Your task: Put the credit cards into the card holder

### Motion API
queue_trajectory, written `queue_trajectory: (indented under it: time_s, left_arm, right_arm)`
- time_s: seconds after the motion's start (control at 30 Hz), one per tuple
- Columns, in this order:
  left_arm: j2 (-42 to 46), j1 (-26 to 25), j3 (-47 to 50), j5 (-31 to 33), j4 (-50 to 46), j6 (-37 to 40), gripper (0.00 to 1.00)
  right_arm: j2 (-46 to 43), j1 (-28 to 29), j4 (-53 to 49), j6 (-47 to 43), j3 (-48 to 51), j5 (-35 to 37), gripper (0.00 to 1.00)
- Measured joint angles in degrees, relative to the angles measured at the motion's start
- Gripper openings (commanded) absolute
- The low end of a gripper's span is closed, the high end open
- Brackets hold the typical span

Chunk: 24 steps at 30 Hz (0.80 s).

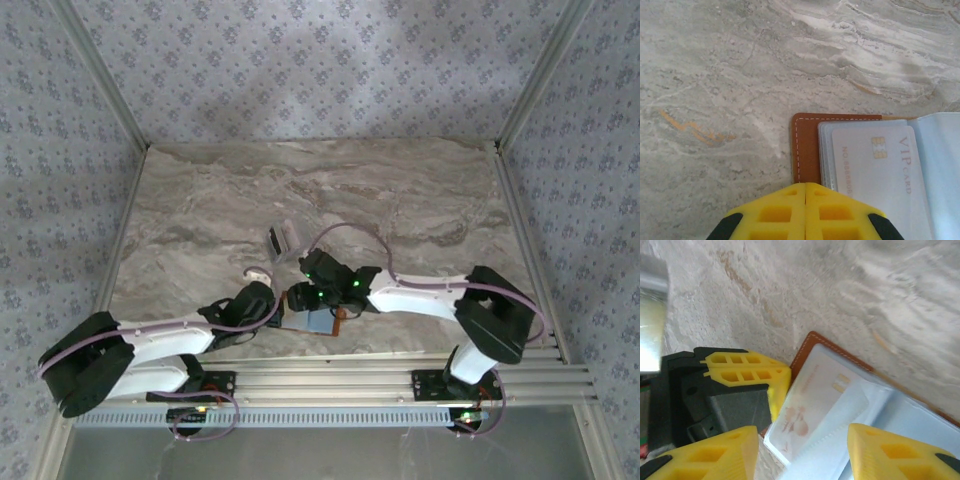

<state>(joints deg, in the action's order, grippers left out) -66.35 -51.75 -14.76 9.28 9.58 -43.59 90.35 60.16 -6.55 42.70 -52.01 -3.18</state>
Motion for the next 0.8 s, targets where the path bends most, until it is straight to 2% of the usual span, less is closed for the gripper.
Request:
queue_trajectory:
  time_s: [0.13, 0.4, 0.53, 0.8]
  left_arm:
    - [0.7, 0.3, 0.1, 0.0, -0.9, 0.0, 0.07]
    - [0.7, 0.4, 0.1, 0.0, -1.0, 0.0, 0.07]
    - [0.2, 0.6, 0.1, 0.0, -0.5, 0.0, 0.06]
    - [-0.5, 0.6, 0.1, 0.0, 0.7, 0.0, 0.05]
  right_arm:
    - [-2.9, 0.0, -0.1, 0.7, 3.5, 1.9, 0.52]
    - [3.9, 1.9, 3.1, 1.7, 4.2, -1.6, 0.46]
    - [4.2, 2.3, 3.8, 1.9, 3.8, -1.7, 0.45]
    - [5.9, 2.9, 6.3, 1.9, 1.9, -2.9, 0.54]
